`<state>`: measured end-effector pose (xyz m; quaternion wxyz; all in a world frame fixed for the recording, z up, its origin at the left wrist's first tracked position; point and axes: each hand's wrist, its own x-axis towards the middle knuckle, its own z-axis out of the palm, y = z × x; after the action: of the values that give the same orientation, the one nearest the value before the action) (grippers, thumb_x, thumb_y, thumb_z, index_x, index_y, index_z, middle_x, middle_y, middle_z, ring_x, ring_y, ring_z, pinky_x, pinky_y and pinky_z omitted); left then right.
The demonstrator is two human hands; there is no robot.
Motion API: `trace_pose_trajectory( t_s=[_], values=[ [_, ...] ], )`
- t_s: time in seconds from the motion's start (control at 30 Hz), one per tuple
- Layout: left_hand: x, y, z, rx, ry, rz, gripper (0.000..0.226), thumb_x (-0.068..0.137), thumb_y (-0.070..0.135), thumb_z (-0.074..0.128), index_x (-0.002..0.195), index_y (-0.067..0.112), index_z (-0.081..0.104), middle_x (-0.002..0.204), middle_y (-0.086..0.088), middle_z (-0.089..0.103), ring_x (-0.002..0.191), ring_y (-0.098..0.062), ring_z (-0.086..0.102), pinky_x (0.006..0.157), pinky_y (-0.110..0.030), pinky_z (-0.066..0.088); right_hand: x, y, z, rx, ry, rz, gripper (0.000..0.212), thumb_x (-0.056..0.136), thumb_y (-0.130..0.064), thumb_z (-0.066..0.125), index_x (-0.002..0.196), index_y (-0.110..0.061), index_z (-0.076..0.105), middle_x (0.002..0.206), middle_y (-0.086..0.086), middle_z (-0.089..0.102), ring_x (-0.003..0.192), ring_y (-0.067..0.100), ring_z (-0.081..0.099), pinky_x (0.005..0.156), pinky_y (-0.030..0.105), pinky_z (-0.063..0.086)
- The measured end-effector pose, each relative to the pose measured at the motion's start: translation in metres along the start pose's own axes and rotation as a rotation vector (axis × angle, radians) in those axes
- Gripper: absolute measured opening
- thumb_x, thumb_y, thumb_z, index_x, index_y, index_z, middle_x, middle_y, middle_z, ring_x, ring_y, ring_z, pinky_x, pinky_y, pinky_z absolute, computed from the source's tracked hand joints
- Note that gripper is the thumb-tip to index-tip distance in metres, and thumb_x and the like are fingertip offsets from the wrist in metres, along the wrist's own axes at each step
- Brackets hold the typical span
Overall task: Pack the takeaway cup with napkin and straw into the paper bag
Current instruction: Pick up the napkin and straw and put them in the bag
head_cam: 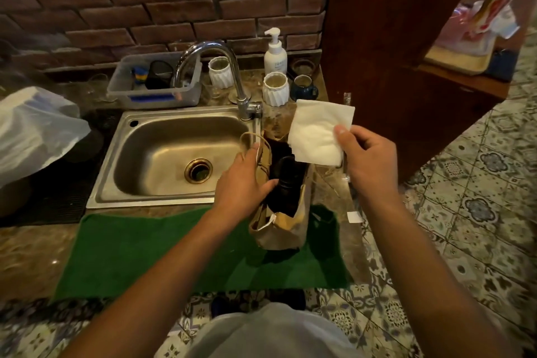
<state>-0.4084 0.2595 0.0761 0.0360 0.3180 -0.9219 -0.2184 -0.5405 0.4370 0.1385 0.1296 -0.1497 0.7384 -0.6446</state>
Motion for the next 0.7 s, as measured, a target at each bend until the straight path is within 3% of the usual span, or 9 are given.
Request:
trace_pose_trajectory(
  t_s=[0.07, 0.13, 0.2, 0.27, 0.4, 0.5, 0.6, 0.7],
  values=[
    [0.002, -0.003, 0.002, -0.047, 0.013, -0.024, 0.091, 0.085, 0.042, 0.077, 0.159, 0.029, 0.024, 0.131, -0.010, 0.065, 0.113, -0.031, 0.065, 0.089, -0.041, 0.055, 0.004, 0.003, 0.005, 0.004, -0.037, 0.029, 0.016, 0.093, -0.042, 0.067, 0.087, -0.034, 0.080, 0.096, 0.012, 0.077, 0.090, 0.033, 0.075, 0.078, 0.055, 0.060],
    [0.002, -0.003, 0.001, -0.111, 0.030, -0.022, 0.085, 0.088, 0.027, 0.073, 0.159, 0.029, 0.027, 0.112, -0.009, 0.072, 0.099, -0.030, 0.069, 0.082, -0.042, 0.057, 0.011, 0.004, 0.013, 0.133, -0.050, 0.145, 0.021, 0.092, -0.036, 0.070, 0.088, -0.018, 0.081, 0.103, 0.022, 0.074, 0.090, 0.030, 0.074, 0.080, 0.048, 0.059],
    [0.000, -0.002, 0.003, -0.183, 0.037, -0.013, 0.078, 0.089, 0.018, 0.070, 0.156, 0.031, 0.032, 0.083, -0.002, 0.069, 0.077, -0.024, 0.067, 0.068, -0.041, 0.058, 0.017, 0.002, 0.025, 0.253, -0.060, 0.238, 0.017, 0.092, -0.032, 0.070, 0.088, -0.021, 0.083, 0.100, 0.012, 0.079, 0.092, 0.019, 0.075, 0.081, 0.038, 0.059],
    [-0.001, -0.001, 0.005, -0.255, 0.045, -0.024, 0.073, 0.089, 0.013, 0.068, 0.152, 0.033, 0.038, 0.069, 0.003, 0.060, 0.065, -0.014, 0.061, 0.058, -0.036, 0.053, 0.017, 0.002, 0.040, 0.239, -0.089, 0.259, 0.018, 0.092, -0.034, 0.069, 0.089, -0.022, 0.082, 0.096, 0.006, 0.079, 0.091, 0.017, 0.075, 0.077, 0.033, 0.060],
    [-0.001, -0.005, 0.006, -0.415, 0.068, -0.105, 0.071, 0.091, 0.009, 0.064, 0.152, 0.033, 0.038, 0.073, 0.008, 0.058, 0.068, -0.011, 0.060, 0.057, -0.026, 0.045, 0.004, 0.011, 0.061, -0.002, -0.044, 0.179, 0.033, 0.098, -0.033, 0.064, 0.078, -0.007, 0.071, 0.069, 0.004, 0.065, 0.064, 0.013, 0.055, 0.060, 0.032, 0.043],
    [-0.005, -0.009, 0.008, -0.475, 0.068, -0.116, 0.070, 0.092, 0.010, 0.062, 0.152, 0.034, 0.037, 0.084, 0.004, 0.063, 0.072, -0.013, 0.060, 0.061, -0.026, 0.045, 0.004, 0.015, 0.057, -0.266, -0.070, 0.038, 0.042, 0.100, -0.028, 0.060, 0.059, -0.020, 0.055, 0.051, -0.010, 0.050, 0.047, 0.002, 0.043, 0.047, 0.017, 0.030],
    [-0.006, -0.010, 0.009, -0.512, 0.078, -0.115, 0.064, 0.096, 0.012, 0.061, 0.152, 0.032, 0.039, 0.117, -0.001, 0.067, 0.097, -0.017, 0.064, 0.079, -0.026, 0.047, 0.010, 0.015, 0.059, -0.682, -0.271, -0.039, 0.041, 0.100, -0.024, 0.056, 0.060, -0.025, 0.050, 0.058, -0.007, 0.050, 0.053, 0.005, 0.047, 0.049, 0.023, 0.032],
    [-0.005, -0.010, 0.009, -0.530, 0.090, -0.139, 0.066, 0.098, 0.013, 0.061, 0.154, 0.034, 0.034, 0.130, -0.004, 0.066, 0.109, -0.025, 0.066, 0.085, -0.033, 0.053, 0.015, 0.018, 0.063, -1.175, -0.363, -0.035, 0.020, 0.101, -0.024, 0.054, 0.084, -0.022, 0.065, 0.079, -0.001, 0.058, 0.074, 0.023, 0.052, 0.062, 0.031, 0.039]
  ],
)
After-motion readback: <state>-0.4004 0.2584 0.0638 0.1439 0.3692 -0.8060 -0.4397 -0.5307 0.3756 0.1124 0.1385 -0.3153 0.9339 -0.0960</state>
